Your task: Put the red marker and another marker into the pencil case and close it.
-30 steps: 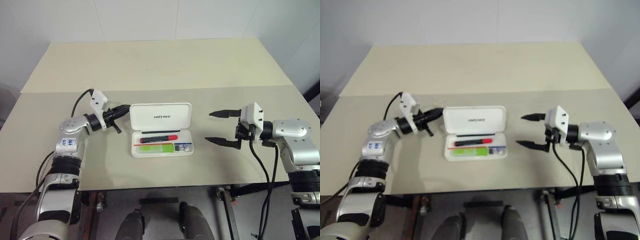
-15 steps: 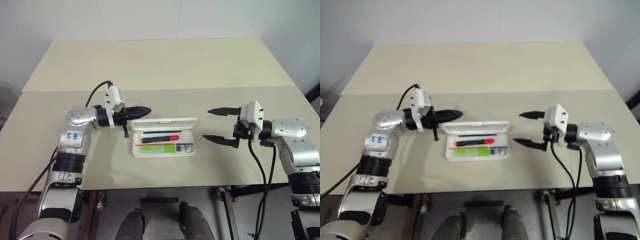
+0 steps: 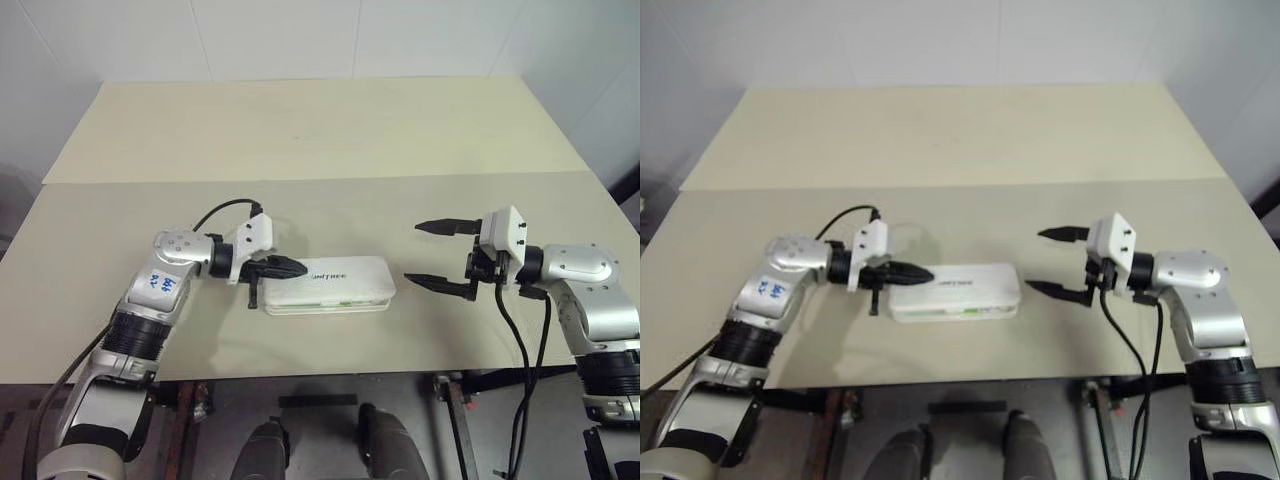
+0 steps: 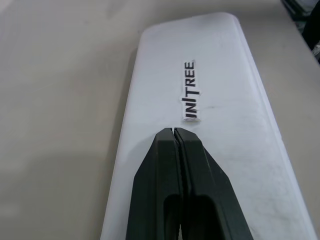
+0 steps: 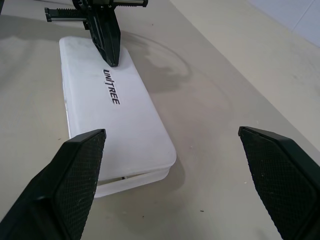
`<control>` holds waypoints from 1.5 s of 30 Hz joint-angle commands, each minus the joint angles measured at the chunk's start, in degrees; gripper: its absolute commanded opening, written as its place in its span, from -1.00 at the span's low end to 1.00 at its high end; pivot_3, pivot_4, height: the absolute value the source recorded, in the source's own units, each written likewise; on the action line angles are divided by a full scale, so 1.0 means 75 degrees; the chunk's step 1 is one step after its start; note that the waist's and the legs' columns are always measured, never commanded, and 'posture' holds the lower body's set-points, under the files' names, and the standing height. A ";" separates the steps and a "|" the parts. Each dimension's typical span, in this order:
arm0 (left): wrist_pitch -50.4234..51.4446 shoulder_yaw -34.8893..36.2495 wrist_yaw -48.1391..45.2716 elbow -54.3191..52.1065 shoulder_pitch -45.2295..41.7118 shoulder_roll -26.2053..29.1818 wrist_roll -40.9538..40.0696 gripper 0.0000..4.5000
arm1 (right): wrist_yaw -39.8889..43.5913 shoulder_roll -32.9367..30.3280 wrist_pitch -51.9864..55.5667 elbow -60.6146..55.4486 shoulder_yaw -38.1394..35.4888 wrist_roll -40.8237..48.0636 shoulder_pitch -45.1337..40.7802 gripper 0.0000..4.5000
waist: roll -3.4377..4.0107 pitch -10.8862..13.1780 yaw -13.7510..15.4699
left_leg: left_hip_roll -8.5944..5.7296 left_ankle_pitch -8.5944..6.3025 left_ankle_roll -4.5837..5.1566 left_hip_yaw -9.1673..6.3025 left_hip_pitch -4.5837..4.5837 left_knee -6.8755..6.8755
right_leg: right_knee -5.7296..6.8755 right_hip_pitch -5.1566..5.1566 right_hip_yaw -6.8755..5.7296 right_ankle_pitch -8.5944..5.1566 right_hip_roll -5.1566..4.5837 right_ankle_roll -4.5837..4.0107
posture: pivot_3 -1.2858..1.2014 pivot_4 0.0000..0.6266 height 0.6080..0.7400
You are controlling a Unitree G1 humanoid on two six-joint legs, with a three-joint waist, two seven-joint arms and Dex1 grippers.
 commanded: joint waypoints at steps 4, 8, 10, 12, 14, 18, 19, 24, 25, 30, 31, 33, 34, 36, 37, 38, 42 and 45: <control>0.0637 -0.0481 0.0092 -0.0678 0.0215 -0.0107 0.0211 -0.98 | -0.0267 -0.0035 0.0027 -0.0533 -0.0359 0.0237 0.0228 1.00 | 0.0000 0.0000 0.0004 | 0.0000 0.0000 0.0000 0.0000 -0.0002 0.0003 | 0.0001 -0.0001 0.0001 0.0000 0.0000 0.0000 | 0.03 -0.52 1.00; 0.0789 -0.0661 0.0147 -0.0867 0.0302 -0.0147 0.0295 -0.98 | -0.0368 -0.0045 0.0031 -0.0632 -0.0402 0.0265 0.0387 1.00 | 0.0001 -0.0001 0.0030 | 0.0000 0.0000 0.0000 -0.0002 -0.0001 0.0005 | 0.0003 -0.0001 0.0000 0.0000 0.0000 0.0000 | 0.03 -0.52 1.00; 0.0840 -0.0706 0.0173 -0.0915 0.0314 -0.0156 0.0304 -0.98 | -0.0405 -0.0036 0.0044 -0.0668 -0.0417 0.0268 0.0415 1.00 | 0.0001 -0.0001 0.0038 | -0.0001 0.0000 0.0001 -0.0001 -0.0002 0.0007 | 0.0002 -0.0001 0.0001 0.0000 -0.0001 0.0000 | 0.03 -0.52 1.00; 0.0858 -0.0747 0.0183 -0.0952 0.0326 -0.0159 0.0319 -0.98 | -0.0432 -0.0032 0.0046 -0.0690 -0.0417 0.0273 0.0432 1.00 | 0.0001 -0.0001 0.0047 | -0.0002 0.0000 0.0001 -0.0001 -0.0002 0.0008 | 0.0003 -0.0001 0.0002 0.0000 -0.0001 0.0001 | 0.03 -0.52 1.00; 0.0857 -0.0760 0.0250 -0.0958 0.0339 -0.0184 0.0356 -0.98 | -0.0464 -0.0018 0.0040 -0.0710 -0.0407 0.0280 0.0453 1.00 | 0.0001 -0.0001 0.0068 | -0.0002 0.0000 0.0001 -0.0001 0.0000 0.0010 | 0.0006 -0.0001 0.0002 0.0000 0.0000 0.0001 | 0.03 -0.52 1.00; 0.0687 -0.0283 0.0622 -0.0972 0.0434 -0.0401 0.0062 -0.98 | -0.0497 0.0029 0.0017 -0.0694 -0.0365 0.0281 0.0483 1.00 | 0.0002 -0.0001 0.0133 | -0.0002 0.0000 0.0001 -0.0001 0.0002 0.0020 | 0.0003 -0.0001 0.0004 0.0001 -0.0001 0.0000 | 0.03 -0.52 1.00; 0.0468 -0.0100 0.0641 -0.0972 0.0468 -0.0469 -0.0074 -0.98 | -0.0498 0.0038 0.0016 -0.0679 -0.0352 0.0282 0.0477 1.00 | 0.0002 -0.0001 0.0149 | -0.0002 0.0000 0.0001 -0.0001 0.0001 0.0022 | 0.0003 -0.0001 0.0004 0.0001 0.0000 0.0000 | 0.03 -0.52 1.00; 0.0036 0.0810 0.0941 -0.1172 0.0662 -0.0662 -0.0693 -0.98 | -0.0444 0.0069 0.0021 -0.0630 -0.0303 0.0301 0.0449 1.00 | 0.0002 -0.0001 0.0168 | -0.0002 0.0000 0.0001 -0.0003 -0.0002 0.0035 | 0.0002 -0.0002 0.0003 0.0001 -0.0001 -0.0001 | 0.03 -0.52 1.00; 0.0056 0.0940 0.0978 -0.1227 0.0740 -0.0595 -0.0749 -0.98 | -0.0437 0.0072 0.0021 -0.0590 -0.0304 0.0297 0.0432 1.00 | 0.0002 -0.0001 0.0159 | -0.0002 0.0000 0.0000 -0.0003 -0.0002 0.0035 | 0.0003 -0.0002 0.0004 0.0001 -0.0001 -0.0001 | 0.03 -0.52 1.00; 0.0217 0.1798 0.0841 -0.1782 0.1382 -0.0100 -0.1412 -0.43 | -0.0466 0.0112 -0.0074 -0.0302 -0.0383 0.0268 0.0346 1.00 | 0.0002 -0.0001 0.0124 | -0.0001 0.0000 0.0000 -0.0002 -0.0002 0.0021 | 0.0021 -0.0006 0.0004 0.0002 0.0000 -0.0001 | 0.03 -0.52 1.00; 0.0121 0.1942 0.0748 -0.1850 0.1563 0.0043 -0.1478 -0.27 | -0.0461 0.0112 -0.0087 -0.0294 -0.0389 0.0272 0.0380 1.00 | 0.0002 -0.0001 0.0138 | 0.0000 0.0000 0.0000 -0.0002 -0.0004 0.0020 | 0.0019 -0.0008 0.0003 0.0002 0.0000 -0.0001 | 0.03 -0.52 1.00; -0.0045 0.2229 0.0584 -0.1977 0.1918 0.0297 -0.1637 0.04 | -0.0497 0.0118 -0.0084 -0.0306 -0.0458 0.0318 0.0458 1.00 | 0.0002 -0.0001 0.0150 | 0.0000 0.0000 0.0000 -0.0002 -0.0008 0.0020 | 0.0017 -0.0009 0.0003 0.0002 -0.0001 -0.0001 | 0.03 -0.52 1.00; -0.0107 0.2363 0.0525 -0.2029 0.2071 0.0397 -0.1721 0.20 | -0.0526 0.0122 -0.0074 -0.0320 -0.0506 0.0349 0.0496 1.00 | 0.0002 -0.0001 0.0150 | -0.0001 0.0000 0.0001 -0.0002 -0.0009 0.0021 | 0.0015 -0.0010 0.0003 0.0002 -0.0001 -0.0001 | 0.03 -0.52 1.00; -0.0140 0.2545 0.0451 -0.2115 0.2310 0.0539 -0.1873 0.51 | -0.0645 0.0166 -0.0027 -0.0359 -0.0612 0.0421 0.0542 1.00 | 0.0002 -0.0001 0.0152 | -0.0001 -0.0001 0.0001 -0.0002 -0.0012 0.0019 | 0.0010 -0.0010 0.0003 0.0002 -0.0002 -0.0001 | 0.03 -0.52 1.00; -0.0267 0.2668 0.0453 -0.2101 0.2415 0.0552 -0.1932 0.67 | -0.0719 0.0193 0.0070 -0.0423 -0.0664 0.0499 0.0584 1.00 | 0.0002 -0.0001 0.0158 | -0.0001 -0.0001 0.0001 -0.0002 -0.0012 0.0019 | 0.0010 -0.0009 0.0002 0.0002 -0.0001 -0.0001 | 0.03 -0.52 1.00; -0.0364 0.2746 0.0463 -0.2080 0.2477 0.0555 -0.1969 0.82 | -0.0764 0.0208 0.0135 -0.0450 -0.0698 0.0555 0.0606 1.00 | 0.0002 -0.0001 0.0171 | -0.0001 -0.0001 0.0002 -0.0002 -0.0012 0.0019 | 0.0010 -0.0009 0.0002 0.0002 -0.0001 -0.0001 | 0.03 -0.52 1.00; -0.0505 0.3213 0.0397 -0.2295 0.3296 0.0637 -0.2268 0.99 | -0.1111 0.0316 0.0205 -0.0696 -0.0857 0.0611 0.0761 1.00 | 0.0003 -0.0001 0.0162 | -0.0001 -0.0001 0.0002 -0.0002 -0.0012 0.0017 | 0.0008 -0.0009 0.0002 0.0002 -0.0002 -0.0003 | 0.03 -0.52 1.00; -0.0483 0.3327 0.0577 -0.2367 0.3444 0.0653 -0.2304 0.99 | -0.1236 0.0307 0.0237 -0.0720 -0.0925 0.0608 0.0758 1.00 | 0.0003 -0.0001 0.0154 | 0.0000 -0.0001 0.0002 -0.0001 -0.0011 0.0019 | 0.0005 -0.0010 0.0002 0.0003 -0.0002 -0.0004 | 0.03 -0.52 1.00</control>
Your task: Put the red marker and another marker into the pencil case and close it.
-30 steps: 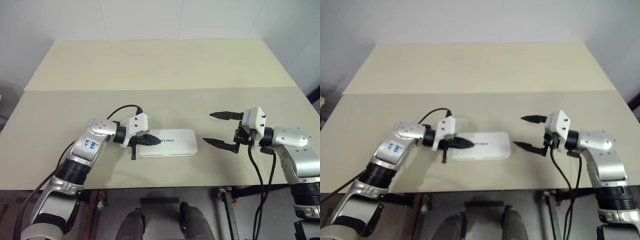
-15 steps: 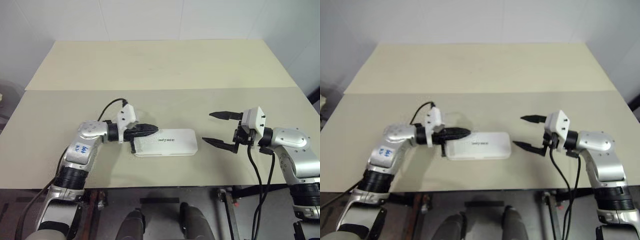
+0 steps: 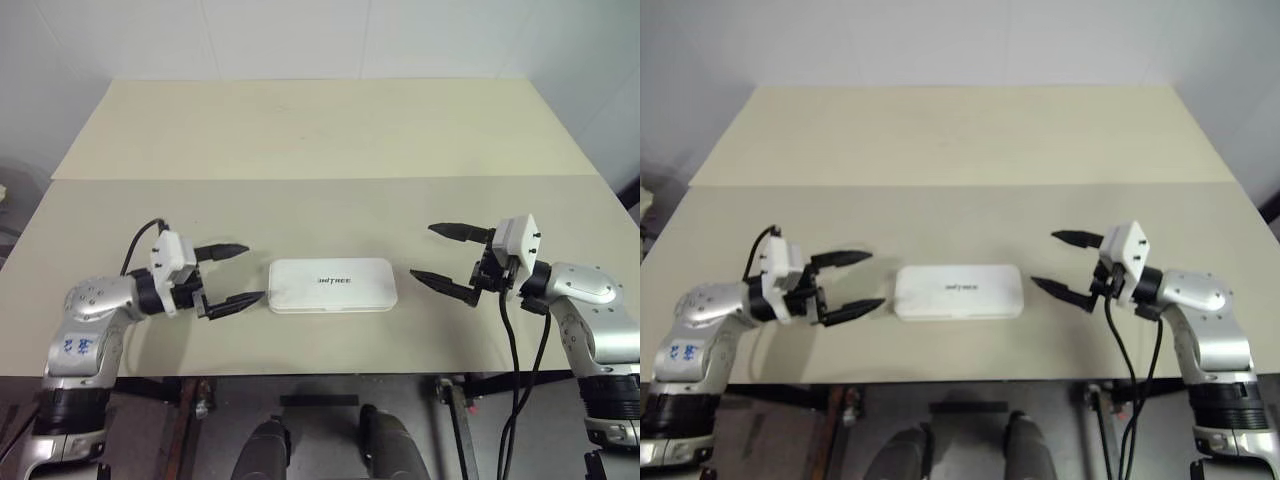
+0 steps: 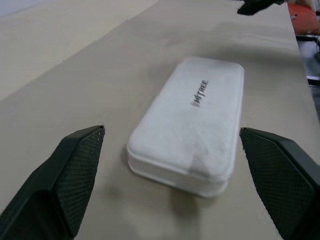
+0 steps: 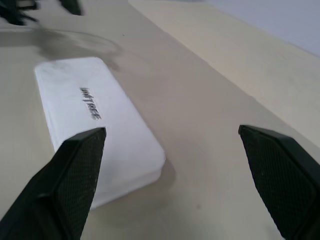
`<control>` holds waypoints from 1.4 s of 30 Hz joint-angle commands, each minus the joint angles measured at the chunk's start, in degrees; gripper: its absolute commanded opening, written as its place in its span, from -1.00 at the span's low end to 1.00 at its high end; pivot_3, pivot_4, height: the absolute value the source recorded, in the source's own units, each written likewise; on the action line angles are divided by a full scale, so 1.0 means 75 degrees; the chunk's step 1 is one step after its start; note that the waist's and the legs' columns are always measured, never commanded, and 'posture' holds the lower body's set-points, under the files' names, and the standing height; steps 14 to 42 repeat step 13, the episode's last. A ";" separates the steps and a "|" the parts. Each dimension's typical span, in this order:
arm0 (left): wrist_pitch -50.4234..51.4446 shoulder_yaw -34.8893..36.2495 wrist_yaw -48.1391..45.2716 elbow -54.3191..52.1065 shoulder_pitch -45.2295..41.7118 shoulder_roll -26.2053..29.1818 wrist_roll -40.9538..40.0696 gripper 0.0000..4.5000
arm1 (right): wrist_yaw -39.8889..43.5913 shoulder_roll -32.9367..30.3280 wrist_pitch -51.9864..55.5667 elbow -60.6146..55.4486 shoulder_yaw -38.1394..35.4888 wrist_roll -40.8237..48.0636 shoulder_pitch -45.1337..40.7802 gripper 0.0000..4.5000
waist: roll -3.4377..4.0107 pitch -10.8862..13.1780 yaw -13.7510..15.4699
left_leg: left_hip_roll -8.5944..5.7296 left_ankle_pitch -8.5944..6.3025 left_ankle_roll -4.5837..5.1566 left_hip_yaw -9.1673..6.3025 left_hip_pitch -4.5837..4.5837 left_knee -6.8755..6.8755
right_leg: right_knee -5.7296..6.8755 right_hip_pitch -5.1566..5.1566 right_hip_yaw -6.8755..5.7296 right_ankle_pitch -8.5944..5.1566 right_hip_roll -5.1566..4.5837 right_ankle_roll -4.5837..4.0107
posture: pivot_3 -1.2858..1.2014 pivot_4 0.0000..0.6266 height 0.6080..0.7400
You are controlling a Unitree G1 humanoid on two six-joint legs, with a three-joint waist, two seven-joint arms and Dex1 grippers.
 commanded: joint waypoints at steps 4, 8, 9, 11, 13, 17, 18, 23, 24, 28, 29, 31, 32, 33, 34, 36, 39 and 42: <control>-0.0435 0.0560 0.0363 -0.0168 0.0070 0.0136 -0.0107 0.99 | -0.0056 -0.0217 -0.0020 -0.0444 -0.0399 0.0149 0.0287 1.00 | 0.0000 0.0000 0.0023 | 0.0001 0.0002 -0.0002 0.0000 0.0010 0.0003 | -0.0003 0.0000 0.0000 -0.0001 0.0001 -0.0004 | 0.03 -0.52 1.00; -0.0724 0.0545 0.0492 0.0005 0.0032 0.0109 -0.0005 0.99 | 0.0019 -0.0360 -0.0192 -0.0530 -0.0411 0.0023 0.0554 1.00 | 0.0000 0.0000 0.0016 | -0.0001 0.0002 -0.0002 0.0001 0.0008 0.0006 | -0.0004 0.0001 0.0002 -0.0001 -0.0002 -0.0005 | 0.03 -0.52 1.00; -0.0720 0.0514 0.0561 0.0010 -0.0008 0.0072 -0.0023 0.99 | 0.0038 -0.0391 -0.0160 -0.0620 -0.0449 0.0054 0.0722 1.00 | 0.0000 0.0000 0.0015 | -0.0001 0.0001 -0.0002 0.0001 0.0007 0.0006 | -0.0004 0.0000 0.0001 0.0000 -0.0002 -0.0005 | 0.03 -0.52 1.00; -0.0641 0.0435 0.0625 -0.0067 -0.0034 0.0016 -0.0119 0.99 | -0.0002 -0.0386 -0.0150 -0.0730 -0.0540 0.0093 0.0956 1.00 | 0.0000 -0.0001 0.0016 | 0.0000 0.0002 -0.0002 0.0001 0.0010 0.0003 | -0.0004 0.0000 0.0001 0.0000 0.0000 -0.0005 | 0.03 -0.52 1.00; -0.0602 0.0369 0.0709 -0.0166 -0.0029 -0.0010 -0.0128 0.99 | -0.0081 -0.0356 -0.0176 -0.0765 -0.0566 0.0091 0.1031 1.00 | 0.0000 -0.0001 0.0015 | 0.0001 0.0001 -0.0002 0.0001 0.0010 0.0002 | -0.0003 0.0000 0.0001 -0.0001 0.0001 -0.0006 | 0.03 -0.52 1.00; -0.0602 0.0369 0.0709 -0.0166 -0.0029 -0.0010 -0.0128 0.99 | -0.0081 -0.0356 -0.0176 -0.0765 -0.0566 0.0091 0.1031 1.00 | 0.0000 -0.0001 0.0015 | 0.0001 0.0001 -0.0002 0.0001 0.0010 0.0002 | -0.0003 0.0000 0.0001 -0.0001 0.0001 -0.0006 | 0.03 -0.52 1.00; -0.0602 0.0369 0.0709 -0.0166 -0.0029 -0.0010 -0.0128 0.99 | -0.0081 -0.0356 -0.0176 -0.0765 -0.0566 0.0091 0.1031 1.00 | 0.0000 -0.0001 0.0015 | 0.0001 0.0001 -0.0002 0.0001 0.0010 0.0002 | -0.0003 0.0000 0.0001 -0.0001 0.0001 -0.0006 | 0.03 -0.52 1.00; -0.0602 0.0369 0.0709 -0.0166 -0.0029 -0.0010 -0.0128 0.99 | -0.0081 -0.0356 -0.0176 -0.0765 -0.0566 0.0091 0.1031 1.00 | 0.0000 -0.0001 0.0015 | 0.0001 0.0001 -0.0002 0.0001 0.0010 0.0002 | -0.0003 0.0000 0.0001 -0.0001 0.0001 -0.0006 | 0.03 -0.52 1.00; -0.0602 0.0369 0.0709 -0.0166 -0.0029 -0.0010 -0.0128 0.99 | -0.0081 -0.0356 -0.0176 -0.0765 -0.0566 0.0091 0.1031 1.00 | 0.0000 -0.0001 0.0015 | 0.0001 0.0001 -0.0002 0.0001 0.0010 0.0002 | -0.0003 0.0000 0.0001 -0.0001 0.0001 -0.0006 | 0.03 -0.52 1.00; -0.0602 0.0369 0.0709 -0.0166 -0.0029 -0.0010 -0.0128 0.99 | -0.0081 -0.0356 -0.0176 -0.0765 -0.0566 0.0091 0.1031 1.00 | 0.0000 -0.0001 0.0015 | 0.0001 0.0001 -0.0002 0.0001 0.0010 0.0002 | -0.0003 0.0000 0.0001 -0.0001 0.0001 -0.0006 | 0.03 -0.52 1.00; -0.0602 0.0369 0.0709 -0.0166 -0.0029 -0.0010 -0.0128 0.99 | -0.0081 -0.0356 -0.0176 -0.0765 -0.0566 0.0091 0.1031 1.00 | 0.0000 -0.0001 0.0015 | 0.0001 0.0001 -0.0002 0.0001 0.0010 0.0002 | -0.0003 0.0000 0.0001 -0.0001 0.0001 -0.0006 | 0.03 -0.52 1.00; -0.0602 0.0369 0.0709 -0.0166 -0.0029 -0.0010 -0.0128 0.99 | -0.0081 -0.0356 -0.0176 -0.0765 -0.0566 0.0091 0.1031 1.00 | 0.0000 -0.0001 0.0015 | 0.0001 0.0001 -0.0002 0.0001 0.0010 0.0002 | -0.0003 0.0000 0.0001 -0.0001 0.0001 -0.0006 | 0.03 -0.52 1.00; -0.0602 0.0369 0.0709 -0.0166 -0.0029 -0.0010 -0.0128 0.99 | -0.0081 -0.0356 -0.0176 -0.0765 -0.0566 0.0091 0.1031 1.00 | 0.0000 -0.0001 0.0015 | 0.0001 0.0001 -0.0002 0.0001 0.0010 0.0002 | -0.0003 0.0000 0.0001 -0.0001 0.0001 -0.0006 | 0.03 -0.52 1.00; -0.0602 0.0369 0.0709 -0.0166 -0.0029 -0.0010 -0.0128 0.99 | -0.0081 -0.0356 -0.0176 -0.0765 -0.0566 0.0091 0.1031 1.00 | 0.0000 -0.0001 0.0015 | 0.0001 0.0001 -0.0002 0.0001 0.0010 0.0002 | -0.0003 0.0000 0.0001 -0.0001 0.0001 -0.0006 | 0.03 -0.52 1.00; -0.0602 0.0369 0.0709 -0.0166 -0.0029 -0.0010 -0.0128 0.99 | -0.0081 -0.0356 -0.0176 -0.0765 -0.0566 0.0091 0.1031 1.00 | 0.0000 -0.0001 0.0015 | 0.0001 0.0001 -0.0002 0.0001 0.0010 0.0002 | -0.0003 0.0000 0.0001 -0.0001 0.0001 -0.0006 | 0.03 -0.52 1.00; -0.0602 0.0369 0.0709 -0.0166 -0.0029 -0.0010 -0.0128 0.99 | -0.0081 -0.0356 -0.0176 -0.0765 -0.0566 0.0091 0.1031 1.00 | 0.0000 -0.0001 0.0015 | 0.0001 0.0001 -0.0002 0.0001 0.0010 0.0002 | -0.0003 0.0000 0.0001 -0.0001 0.0001 -0.0006 | 0.03 -0.52 1.00; -0.0602 0.0369 0.0709 -0.0166 -0.0029 -0.0010 -0.0128 0.99 | -0.0081 -0.0356 -0.0176 -0.0765 -0.0566 0.0091 0.1031 1.00 | 0.0000 -0.0001 0.0015 | 0.0001 0.0001 -0.0002 0.0001 0.0010 0.0002 | -0.0003 0.0000 0.0001 -0.0001 0.0001 -0.0006 | 0.03 -0.52 1.00; -0.0602 0.0369 0.0709 -0.0166 -0.0029 -0.0010 -0.0128 0.99 | -0.0081 -0.0356 -0.0176 -0.0765 -0.0566 0.0091 0.1031 1.00 | 0.0000 -0.0001 0.0015 | 0.0001 0.0001 -0.0002 0.0001 0.0010 0.0002 | -0.0003 0.0000 0.0001 -0.0001 0.0001 -0.0006 | 0.03 -0.52 1.00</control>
